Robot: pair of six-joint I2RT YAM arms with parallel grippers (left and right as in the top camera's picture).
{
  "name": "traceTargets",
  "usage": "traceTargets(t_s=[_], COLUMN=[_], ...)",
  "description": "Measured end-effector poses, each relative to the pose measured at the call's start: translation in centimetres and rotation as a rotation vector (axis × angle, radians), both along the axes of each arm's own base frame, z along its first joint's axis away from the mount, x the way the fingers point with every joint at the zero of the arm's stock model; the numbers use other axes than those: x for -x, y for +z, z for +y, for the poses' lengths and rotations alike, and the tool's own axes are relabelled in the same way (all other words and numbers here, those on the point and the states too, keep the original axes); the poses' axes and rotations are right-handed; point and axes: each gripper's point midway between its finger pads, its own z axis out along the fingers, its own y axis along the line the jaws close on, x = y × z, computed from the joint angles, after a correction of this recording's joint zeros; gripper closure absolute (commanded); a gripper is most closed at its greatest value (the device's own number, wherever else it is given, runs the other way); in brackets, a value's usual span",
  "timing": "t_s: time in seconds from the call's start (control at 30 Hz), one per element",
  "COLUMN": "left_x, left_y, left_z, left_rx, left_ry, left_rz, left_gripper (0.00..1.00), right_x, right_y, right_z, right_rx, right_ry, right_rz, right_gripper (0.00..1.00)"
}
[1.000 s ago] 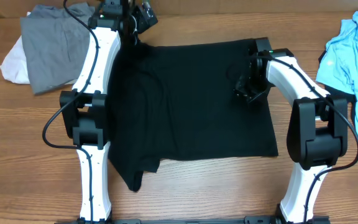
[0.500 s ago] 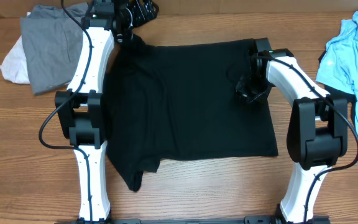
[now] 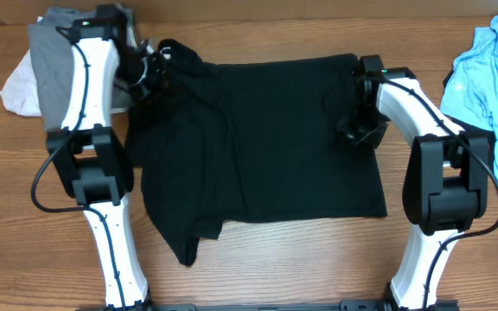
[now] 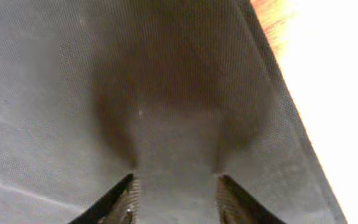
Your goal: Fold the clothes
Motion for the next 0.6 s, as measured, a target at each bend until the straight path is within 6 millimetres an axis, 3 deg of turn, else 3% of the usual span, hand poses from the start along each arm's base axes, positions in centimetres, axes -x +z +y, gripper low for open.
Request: traceTargets(t_s=[0.03, 0.17, 0.23, 0.4, 0.53, 0.6], left_x=[0.8, 4.8, 5.7, 6.1, 6.7, 7.5], left_y=[-0.2, -1.1, -1.3, -1.7, -2.1, -2.8], left_z=[0.5, 2.2, 3.1, 5.2, 6.4, 6.7], left_rx=[-0.025, -0.185, -0.262, -0.376, -0.405, -0.411], left_ry=[-0.008, -0.064, -0.085, -0.084, -0.074, -0.079], left_rz=[0.032, 0.19, 0.229, 0.25, 0.278, 0.316], left_gripper=[0.96, 0.96, 0.96, 0.96, 0.96, 0.96], right_x=[0.2, 0.8, 1.2, 1.6, 1.2, 0.9], right_y=[0.0, 0.0, 0.1, 1.4, 2.5, 2.5], right_z=[-0.1, -0.5, -0.8, -3.0, -4.2, -4.2], right_rx=[0.005, 0.021, 0.024, 0.023, 0.015, 0.007], right_ry=[-0.005, -0.015, -0.035, -0.09, -0.101, -0.095], right_rz=[0.007, 0.032, 0.049, 0.05, 0.017, 0.003], right_gripper=[0.96, 0.96, 0.96, 0.75, 0.9, 0.92])
